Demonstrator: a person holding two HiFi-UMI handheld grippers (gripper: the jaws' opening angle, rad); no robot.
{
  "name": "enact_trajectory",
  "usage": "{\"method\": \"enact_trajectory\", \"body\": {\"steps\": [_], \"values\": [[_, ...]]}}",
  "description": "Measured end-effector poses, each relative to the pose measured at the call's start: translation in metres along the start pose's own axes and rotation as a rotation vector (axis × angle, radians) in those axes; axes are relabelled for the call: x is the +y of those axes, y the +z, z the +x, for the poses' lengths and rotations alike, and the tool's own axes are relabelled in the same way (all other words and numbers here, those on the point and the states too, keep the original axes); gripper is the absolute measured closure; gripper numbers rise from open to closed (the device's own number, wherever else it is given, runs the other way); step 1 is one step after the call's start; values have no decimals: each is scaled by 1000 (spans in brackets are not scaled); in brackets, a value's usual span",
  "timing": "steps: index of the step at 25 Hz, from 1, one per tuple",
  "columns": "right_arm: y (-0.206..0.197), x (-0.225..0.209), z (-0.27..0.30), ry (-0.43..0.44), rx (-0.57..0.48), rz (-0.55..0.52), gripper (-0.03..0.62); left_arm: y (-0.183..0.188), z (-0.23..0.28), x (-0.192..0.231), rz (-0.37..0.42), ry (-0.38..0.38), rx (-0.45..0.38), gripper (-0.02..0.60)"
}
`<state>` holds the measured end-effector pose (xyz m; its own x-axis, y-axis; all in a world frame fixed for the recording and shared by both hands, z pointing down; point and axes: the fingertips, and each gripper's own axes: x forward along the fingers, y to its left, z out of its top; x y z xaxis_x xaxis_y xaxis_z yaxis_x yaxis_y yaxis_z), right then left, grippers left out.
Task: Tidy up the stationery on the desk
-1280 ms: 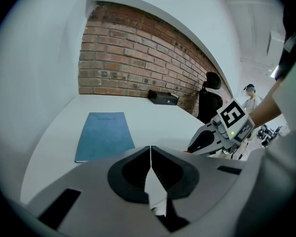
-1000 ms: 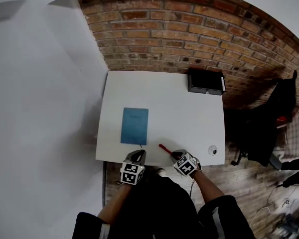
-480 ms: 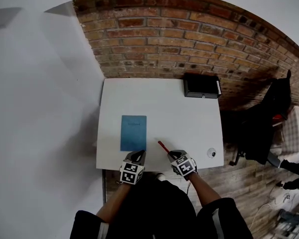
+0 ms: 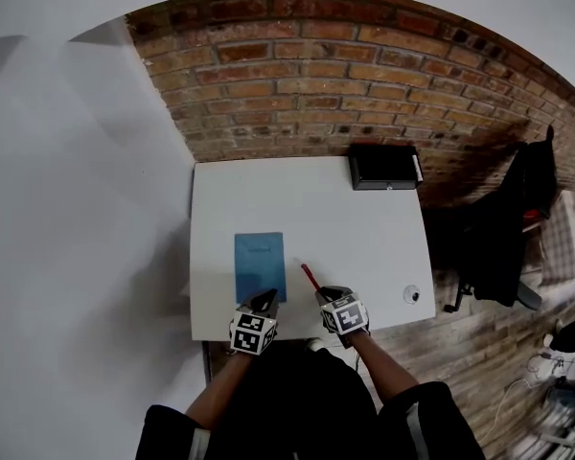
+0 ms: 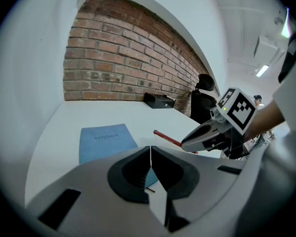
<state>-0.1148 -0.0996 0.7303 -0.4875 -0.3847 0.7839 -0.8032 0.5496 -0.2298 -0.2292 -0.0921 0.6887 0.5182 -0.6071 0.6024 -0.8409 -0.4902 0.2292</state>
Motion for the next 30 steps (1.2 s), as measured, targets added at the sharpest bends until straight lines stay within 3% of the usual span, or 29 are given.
{"method": "enact_trajectory", "body": {"steps": [19, 30], "values": [[26, 13, 69, -62, 17, 361, 530, 1, 9, 68, 7, -31, 44, 563], [32, 18, 87, -51, 33, 485, 530, 0, 14, 87, -9, -36, 61, 563]]}}
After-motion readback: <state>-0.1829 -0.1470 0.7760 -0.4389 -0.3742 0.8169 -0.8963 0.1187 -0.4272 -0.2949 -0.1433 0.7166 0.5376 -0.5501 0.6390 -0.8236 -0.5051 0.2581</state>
